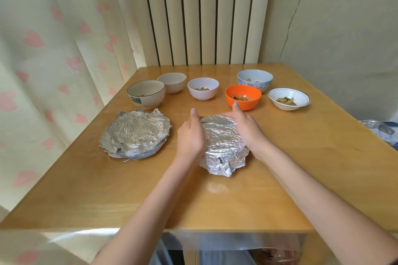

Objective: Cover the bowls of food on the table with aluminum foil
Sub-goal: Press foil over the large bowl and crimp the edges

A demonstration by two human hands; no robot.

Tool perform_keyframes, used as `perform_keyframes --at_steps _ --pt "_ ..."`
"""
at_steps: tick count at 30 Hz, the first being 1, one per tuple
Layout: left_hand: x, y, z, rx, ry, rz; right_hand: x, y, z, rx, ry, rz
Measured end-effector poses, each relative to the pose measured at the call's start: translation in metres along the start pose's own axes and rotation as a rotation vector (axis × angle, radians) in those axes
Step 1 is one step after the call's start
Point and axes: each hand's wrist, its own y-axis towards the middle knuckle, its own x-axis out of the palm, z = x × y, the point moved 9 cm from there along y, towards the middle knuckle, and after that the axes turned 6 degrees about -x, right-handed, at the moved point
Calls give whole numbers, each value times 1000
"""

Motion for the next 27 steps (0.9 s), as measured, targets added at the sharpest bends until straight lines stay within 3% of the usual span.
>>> perform_keyframes --at_steps 3,4,7,11,15,23,27 --pt "-4 2 -1 6 56 -57 -3 -2 -4 48 29 -74" --pt "-10 6 1 31 71 -71 -12 -3 -4 64 54 -9" --pt "-26 15 12 156 12 -58 -48 -31 5 60 222 458" --pt "6 14 9 120 -6 -254 -9 -58 0 -18 323 507" --pt "10 16 -1 36 -53 -206 -13 -51 -1 -52 270 603" --pt "-3 -7 2 19 -31 106 -1 -18 11 -10 543 361" --pt "-3 -14 9 39 3 79 -1 -13 8 45 639 176"
